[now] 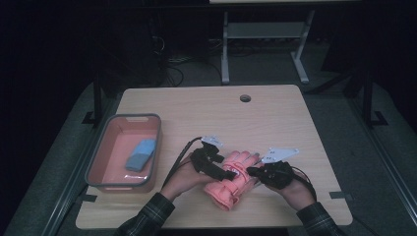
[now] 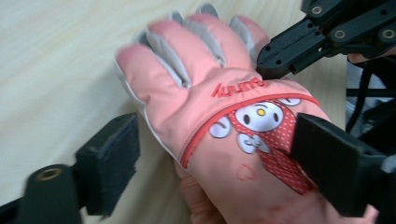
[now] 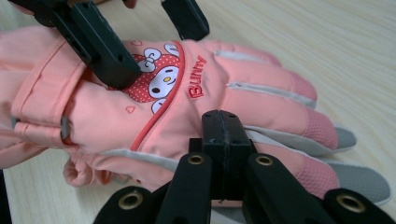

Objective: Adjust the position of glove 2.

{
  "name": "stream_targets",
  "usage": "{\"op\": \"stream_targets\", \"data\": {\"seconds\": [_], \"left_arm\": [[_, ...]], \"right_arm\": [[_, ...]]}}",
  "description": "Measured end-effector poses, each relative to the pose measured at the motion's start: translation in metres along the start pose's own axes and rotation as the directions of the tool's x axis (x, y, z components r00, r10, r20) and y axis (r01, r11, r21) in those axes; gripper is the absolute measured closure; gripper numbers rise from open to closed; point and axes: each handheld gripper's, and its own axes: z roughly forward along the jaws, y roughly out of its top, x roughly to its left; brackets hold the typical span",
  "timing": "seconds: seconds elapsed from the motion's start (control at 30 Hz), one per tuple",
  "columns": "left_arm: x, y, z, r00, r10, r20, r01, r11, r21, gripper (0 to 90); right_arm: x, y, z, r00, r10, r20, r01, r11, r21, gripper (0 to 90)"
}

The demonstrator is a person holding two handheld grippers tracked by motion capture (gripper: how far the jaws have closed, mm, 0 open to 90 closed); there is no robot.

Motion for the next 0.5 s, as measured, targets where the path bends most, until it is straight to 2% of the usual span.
{"op": "stream_targets", "data": {"seconds": [0.1, 0.17, 0.23, 0.27, 0.4, 0.5], "left_arm": [[0.004, -0.002, 0.009, 0.9986, -0.019, 0.049, 0.017, 0.9995, 0.025, 12.5], [0.009, -0.003, 0.017, 0.9955, -0.042, 0.085, 0.038, 0.9984, 0.042, 12.5], [0.014, -0.005, 0.023, 0.9906, -0.068, 0.119, 0.060, 0.9959, 0.067, 12.5], [0.016, -0.006, 0.027, 0.9860, -0.084, 0.144, 0.074, 0.9943, 0.077, 12.5], [0.018, -0.007, 0.034, 0.9809, -0.083, 0.176, 0.068, 0.9934, 0.093, 12.4], [0.016, -0.006, 0.038, 0.9801, -0.075, 0.184, 0.058, 0.9937, 0.096, 12.5]], "right_arm": [[0.002, -0.005, -0.001, 0.9999, -0.011, -0.005, 0.011, 1.000, 0.012, 90.0], [0.002, -0.008, -0.001, 0.9999, -0.010, -0.004, 0.010, 1.000, 0.013, 90.0], [0.003, -0.009, 0.000, 0.9999, -0.009, -0.005, 0.010, 1.000, 0.018, 90.0], [0.004, -0.009, 0.001, 1.0000, -0.009, -0.003, 0.009, 1.000, 0.023, 90.0], [0.005, -0.011, 0.003, 0.9999, -0.015, -0.006, 0.015, 0.999, 0.032, 90.0], [0.006, -0.012, 0.004, 0.9997, -0.025, -0.002, 0.025, 0.999, 0.039, 90.0]]}}
